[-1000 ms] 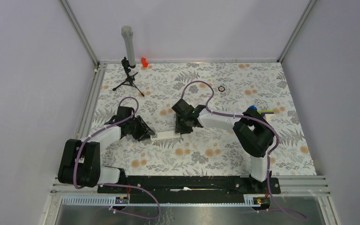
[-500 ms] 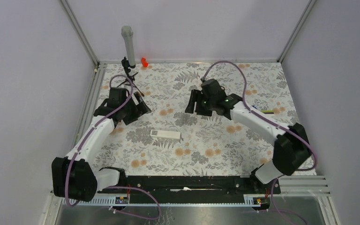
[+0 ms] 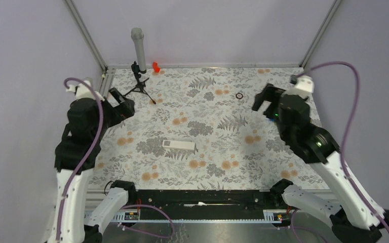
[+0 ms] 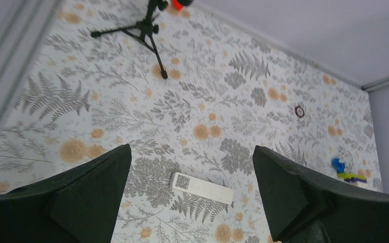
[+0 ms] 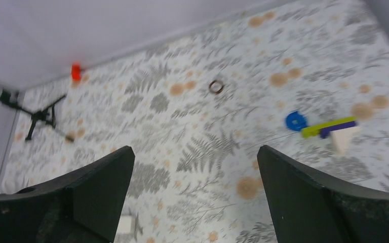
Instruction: Load the batteries into the remote control
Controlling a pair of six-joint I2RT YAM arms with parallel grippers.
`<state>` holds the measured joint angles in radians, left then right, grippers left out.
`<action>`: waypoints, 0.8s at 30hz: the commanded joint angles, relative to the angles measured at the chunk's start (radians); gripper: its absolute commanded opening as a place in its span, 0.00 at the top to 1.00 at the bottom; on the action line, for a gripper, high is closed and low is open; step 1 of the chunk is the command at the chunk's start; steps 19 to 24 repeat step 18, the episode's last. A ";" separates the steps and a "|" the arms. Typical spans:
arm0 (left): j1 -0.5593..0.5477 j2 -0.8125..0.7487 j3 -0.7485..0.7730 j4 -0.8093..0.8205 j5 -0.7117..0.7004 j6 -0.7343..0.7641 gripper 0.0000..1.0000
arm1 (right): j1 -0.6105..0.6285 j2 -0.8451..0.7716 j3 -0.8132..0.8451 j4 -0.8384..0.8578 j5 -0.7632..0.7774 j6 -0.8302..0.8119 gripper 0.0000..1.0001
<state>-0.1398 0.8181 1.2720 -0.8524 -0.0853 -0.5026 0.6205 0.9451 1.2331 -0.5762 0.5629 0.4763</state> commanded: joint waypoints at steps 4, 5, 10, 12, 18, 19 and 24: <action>0.003 -0.203 0.033 -0.050 -0.264 0.075 0.01 | -0.004 -0.335 -0.015 0.027 0.423 -0.128 0.00; 0.003 -0.227 0.026 -0.046 -0.268 0.080 0.01 | -0.005 -0.366 -0.015 0.043 0.443 -0.150 0.00; 0.003 -0.282 0.006 -0.050 -0.286 0.073 0.01 | -0.004 -0.411 0.037 0.016 0.539 -0.190 0.00; 0.003 -0.290 -0.001 -0.051 -0.282 0.065 0.01 | -0.004 -0.421 0.045 0.011 0.539 -0.187 0.00; 0.003 -0.293 -0.006 -0.051 -0.272 0.062 0.01 | -0.004 -0.431 0.034 0.005 0.523 -0.147 0.00; 0.003 -0.293 -0.006 -0.051 -0.272 0.062 0.01 | -0.004 -0.431 0.034 0.005 0.523 -0.147 0.00; 0.003 -0.293 -0.006 -0.051 -0.272 0.062 0.01 | -0.004 -0.431 0.034 0.005 0.523 -0.147 0.00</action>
